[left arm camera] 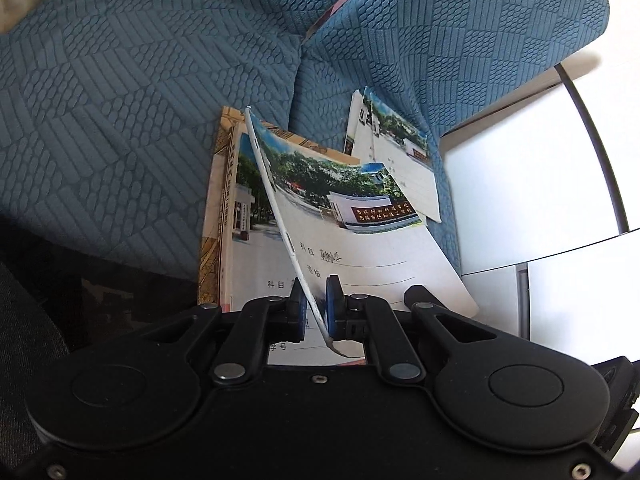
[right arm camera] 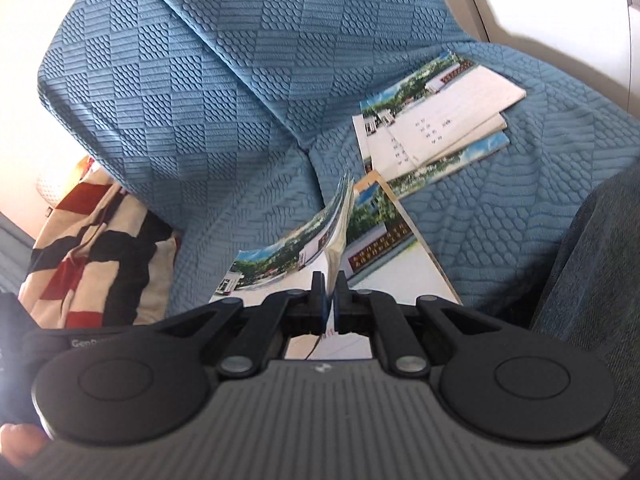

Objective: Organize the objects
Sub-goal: 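Open the right tool while the left tool lays the postcard on the books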

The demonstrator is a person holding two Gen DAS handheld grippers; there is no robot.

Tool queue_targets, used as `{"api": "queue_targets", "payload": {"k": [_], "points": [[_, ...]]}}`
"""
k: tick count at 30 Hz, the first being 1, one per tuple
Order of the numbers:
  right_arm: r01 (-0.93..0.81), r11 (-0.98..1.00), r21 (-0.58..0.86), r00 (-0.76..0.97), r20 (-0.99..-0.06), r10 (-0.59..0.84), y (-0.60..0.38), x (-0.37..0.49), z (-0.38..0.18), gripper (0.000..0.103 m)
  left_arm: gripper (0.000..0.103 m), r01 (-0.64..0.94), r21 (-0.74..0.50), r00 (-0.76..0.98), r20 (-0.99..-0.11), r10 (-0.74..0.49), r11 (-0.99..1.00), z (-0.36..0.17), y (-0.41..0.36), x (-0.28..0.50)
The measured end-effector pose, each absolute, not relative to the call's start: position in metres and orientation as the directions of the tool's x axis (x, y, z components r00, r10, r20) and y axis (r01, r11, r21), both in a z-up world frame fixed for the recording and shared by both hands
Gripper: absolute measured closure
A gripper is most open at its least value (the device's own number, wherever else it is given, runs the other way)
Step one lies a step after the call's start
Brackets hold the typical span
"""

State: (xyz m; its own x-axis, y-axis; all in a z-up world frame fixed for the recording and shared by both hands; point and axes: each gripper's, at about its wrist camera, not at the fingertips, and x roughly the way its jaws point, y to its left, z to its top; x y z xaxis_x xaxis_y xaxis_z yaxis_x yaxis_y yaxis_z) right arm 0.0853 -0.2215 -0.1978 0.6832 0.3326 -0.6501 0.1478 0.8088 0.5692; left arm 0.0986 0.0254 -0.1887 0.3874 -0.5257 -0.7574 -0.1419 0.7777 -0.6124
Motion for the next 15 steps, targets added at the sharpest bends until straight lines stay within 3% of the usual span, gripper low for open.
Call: {"api": "queue_targets", "payload": {"k": [15], "points": [[0.228,0.788,0.572,0.596,-0.722,0.352,-0.227,0.086,-0.219,0.094,0.089,-0.189,-0.546,0.317,-0.82,-0.476,0.816,-0.21,0.028,0.089]]}}
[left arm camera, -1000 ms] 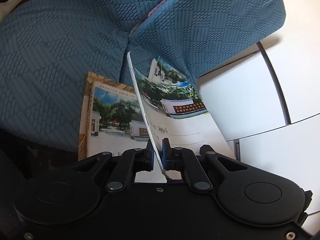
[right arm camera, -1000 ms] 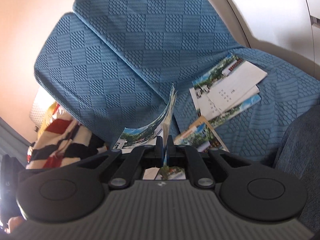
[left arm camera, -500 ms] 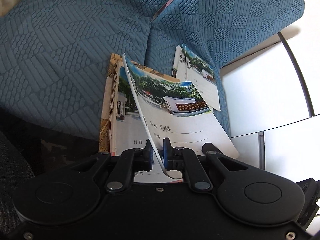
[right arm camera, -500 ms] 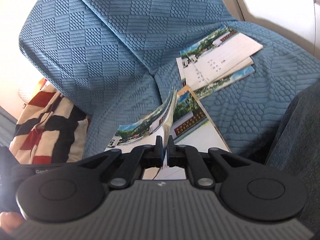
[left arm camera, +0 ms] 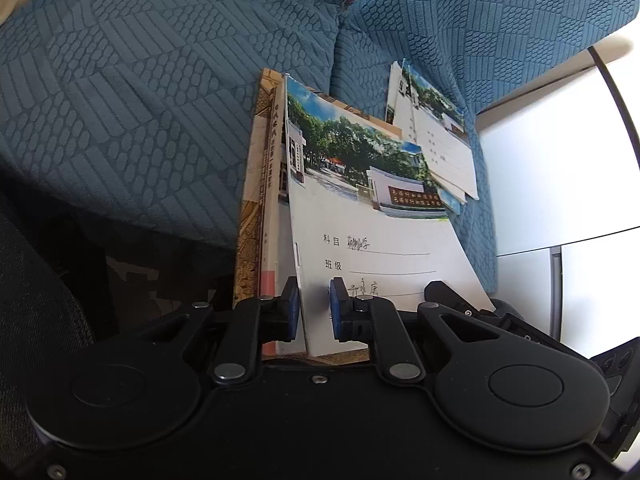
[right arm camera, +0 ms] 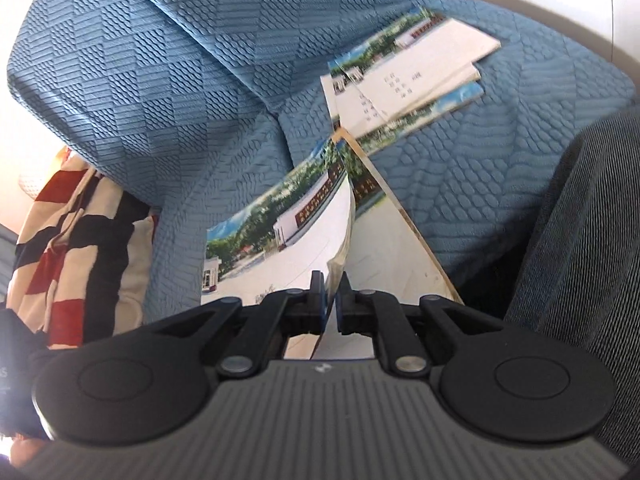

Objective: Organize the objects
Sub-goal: 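Open the right tool while the left tool lays the postcard on the books, then open the left tool and raise both tools above the stack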

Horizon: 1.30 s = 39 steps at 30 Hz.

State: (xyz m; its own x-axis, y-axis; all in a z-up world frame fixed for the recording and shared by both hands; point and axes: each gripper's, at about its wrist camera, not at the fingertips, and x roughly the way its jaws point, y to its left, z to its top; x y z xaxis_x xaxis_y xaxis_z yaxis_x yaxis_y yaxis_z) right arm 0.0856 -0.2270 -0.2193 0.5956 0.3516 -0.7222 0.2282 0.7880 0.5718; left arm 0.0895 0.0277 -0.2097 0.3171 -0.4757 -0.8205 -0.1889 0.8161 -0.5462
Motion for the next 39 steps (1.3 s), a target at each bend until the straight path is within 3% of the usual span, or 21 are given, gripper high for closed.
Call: {"api": "queue_targets", "payload": {"k": [2,7,20,39], "points": [[0.237,0.788,0.568,0.58,-0.734,0.354,-0.227,0.086,-0.22,0.091,0.087,-0.187,-0.542,0.317,-0.823,-0.472,0.819,-0.209,0.029,0.088],[0.27,0.803,0.532,0.547,-0.771,0.327,-0.232,0.083,-0.223,0.063,0.086,-0.195,-0.539,0.309,-0.827,-0.47,0.819,-0.208,0.033,0.082],[0.262,0.809,0.525,0.569,-0.761,0.31,-0.241,0.073,-0.199,0.063,0.087,-0.161,-0.524,0.373,-0.817,-0.44,0.836,-0.171,0.043,0.071],[0.025,0.915,0.402,0.756,-0.606,0.246,-0.237,0.059,-0.106,0.063,0.086,0.008,-0.419,0.538,-0.764,-0.357,0.908,-0.084,0.011,0.066]]}}
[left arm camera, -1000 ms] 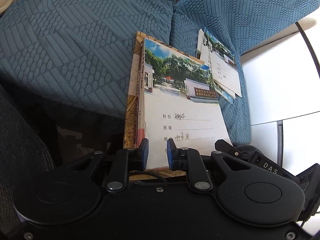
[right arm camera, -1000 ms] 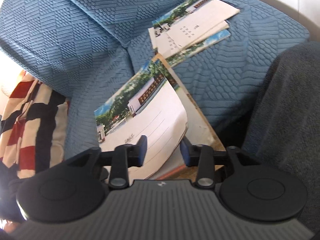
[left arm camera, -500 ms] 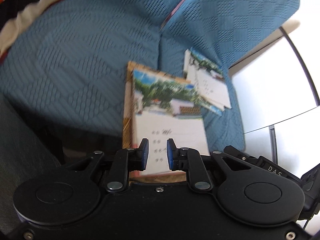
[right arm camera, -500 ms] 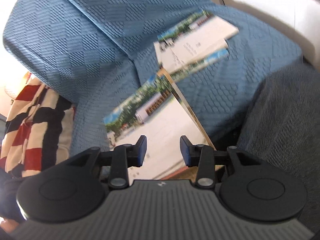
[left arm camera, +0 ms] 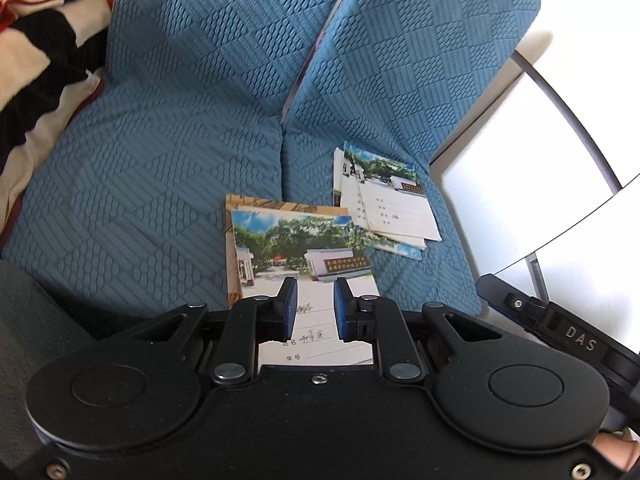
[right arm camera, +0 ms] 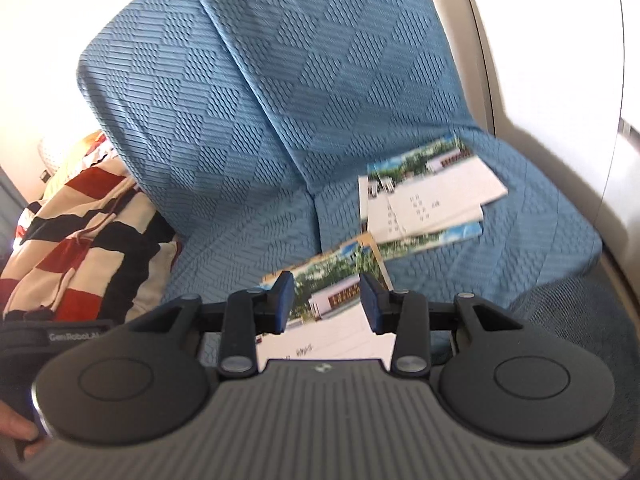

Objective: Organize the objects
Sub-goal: 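Open the left tool and raise both tools above the stack, then move both open tools toward the remaining postcards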

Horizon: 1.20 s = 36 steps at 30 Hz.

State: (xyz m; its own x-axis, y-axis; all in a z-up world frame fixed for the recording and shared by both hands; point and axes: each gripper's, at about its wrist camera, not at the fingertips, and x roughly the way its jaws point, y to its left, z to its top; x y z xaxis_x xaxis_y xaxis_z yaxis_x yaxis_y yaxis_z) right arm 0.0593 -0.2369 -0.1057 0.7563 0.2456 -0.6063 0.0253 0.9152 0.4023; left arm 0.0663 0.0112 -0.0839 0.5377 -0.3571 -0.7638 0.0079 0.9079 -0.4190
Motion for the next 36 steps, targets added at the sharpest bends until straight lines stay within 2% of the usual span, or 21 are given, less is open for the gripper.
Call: {"api": "queue_targets", "payload": {"k": [16,18,20,22,23,26,27,28,29,30,31,33,36], "points": [[-0.033,0.949,0.312,0.806,-0.554,0.21,-0.235,0.04,-0.072,0.063,0.085,0.09,-0.373,0.612,-0.711,-0.347,0.923,-0.041,-0.011,0.055],[-0.03,0.956,0.293,0.809,-0.554,0.196,-0.234,0.037,-0.072,0.063,0.07,0.094,-0.37,0.619,-0.706,-0.345,0.924,-0.04,-0.012,0.054],[-0.022,0.96,0.279,0.811,-0.556,0.18,-0.235,0.036,-0.072,0.063,0.063,0.092,-0.355,0.632,-0.701,-0.33,0.93,-0.037,-0.014,0.053],[-0.013,0.963,0.27,0.815,-0.555,0.166,-0.237,0.033,-0.073,0.054,0.058,0.094,-0.34,0.641,-0.698,-0.319,0.936,-0.035,-0.015,0.052],[-0.009,0.965,0.262,0.819,-0.551,0.157,-0.238,0.032,-0.073,0.053,0.052,0.097,-0.334,0.644,-0.697,-0.314,0.938,-0.035,-0.017,0.052],[0.001,0.971,0.241,0.823,-0.551,0.136,-0.241,0.031,-0.073,0.05,0.045,0.11,-0.316,0.65,-0.694,-0.308,0.942,-0.032,-0.023,0.05],[0.003,0.971,0.239,0.825,-0.55,0.133,-0.242,0.031,-0.073,0.044,0.037,0.114,-0.311,0.652,-0.693,-0.307,0.943,-0.032,-0.025,0.05],[0.002,0.971,0.241,0.827,-0.547,0.134,-0.244,0.031,-0.074,0.033,0.033,0.118,-0.309,0.654,-0.691,-0.308,0.944,-0.032,-0.027,0.049],[0.001,0.97,0.243,0.828,-0.544,0.135,-0.246,0.031,-0.074,0.026,0.023,0.119,-0.307,0.657,-0.688,-0.307,0.944,-0.031,-0.029,0.049],[0.0,0.969,0.246,0.829,-0.542,0.137,-0.248,0.031,-0.075,0.014,0.016,0.122,-0.305,0.664,-0.682,-0.306,0.945,-0.031,-0.031,0.049],[-0.002,0.969,0.246,0.829,-0.542,0.14,-0.25,0.031,-0.075,0.008,0.013,0.124,-0.301,0.671,-0.677,-0.304,0.945,-0.031,-0.033,0.049],[-0.004,0.969,0.246,0.826,-0.545,0.141,-0.253,0.033,-0.076,0.001,0.004,0.124,-0.287,0.676,-0.677,-0.292,0.95,-0.032,-0.038,0.049],[0.001,0.97,0.245,0.824,-0.55,0.138,-0.258,0.034,-0.079,0.0,0.002,0.129,-0.274,0.674,-0.681,-0.287,0.953,-0.034,-0.045,0.05]]}}
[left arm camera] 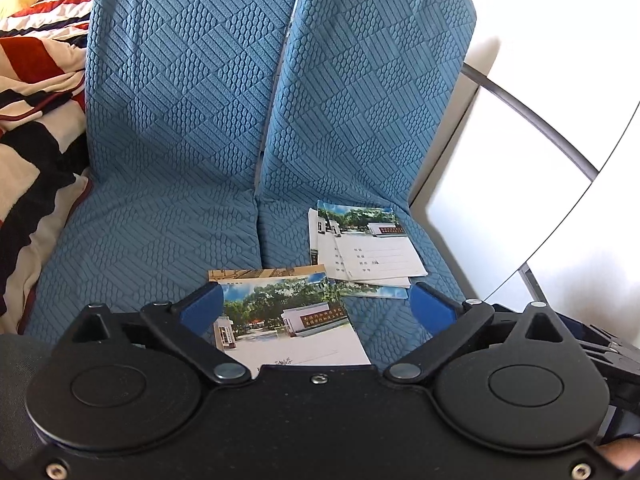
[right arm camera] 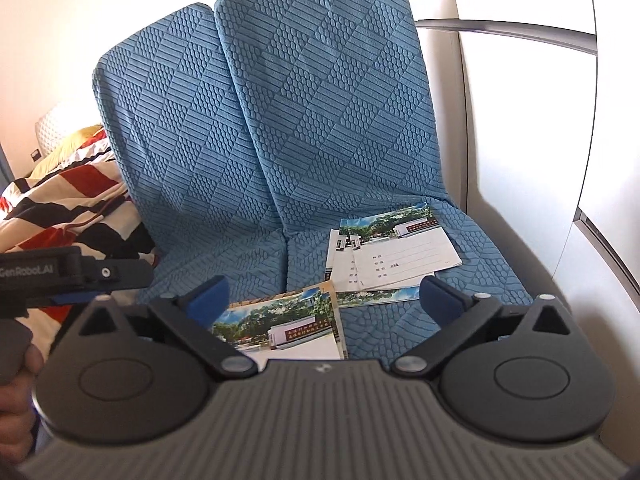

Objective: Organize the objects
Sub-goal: 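Move both open tools toward the remaining postcards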

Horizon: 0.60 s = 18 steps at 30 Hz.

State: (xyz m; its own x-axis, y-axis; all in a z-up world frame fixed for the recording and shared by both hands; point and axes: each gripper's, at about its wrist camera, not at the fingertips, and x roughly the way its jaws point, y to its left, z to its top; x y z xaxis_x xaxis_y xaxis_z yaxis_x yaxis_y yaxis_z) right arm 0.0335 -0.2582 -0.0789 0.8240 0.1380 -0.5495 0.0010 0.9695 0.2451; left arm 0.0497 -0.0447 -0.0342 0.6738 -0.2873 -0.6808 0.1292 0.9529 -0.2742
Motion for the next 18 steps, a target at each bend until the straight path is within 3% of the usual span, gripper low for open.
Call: {"api": "queue_targets", "payload": {"k": [18], "points": [[0.034,0.969,0.247,0.82,-0.561,0.114,-0.286,0.034,-0.093,0.0,0.001,0.138,-0.269,0.648,-0.703,-0.292,0.953,-0.046,-0.078,0.061]]}}
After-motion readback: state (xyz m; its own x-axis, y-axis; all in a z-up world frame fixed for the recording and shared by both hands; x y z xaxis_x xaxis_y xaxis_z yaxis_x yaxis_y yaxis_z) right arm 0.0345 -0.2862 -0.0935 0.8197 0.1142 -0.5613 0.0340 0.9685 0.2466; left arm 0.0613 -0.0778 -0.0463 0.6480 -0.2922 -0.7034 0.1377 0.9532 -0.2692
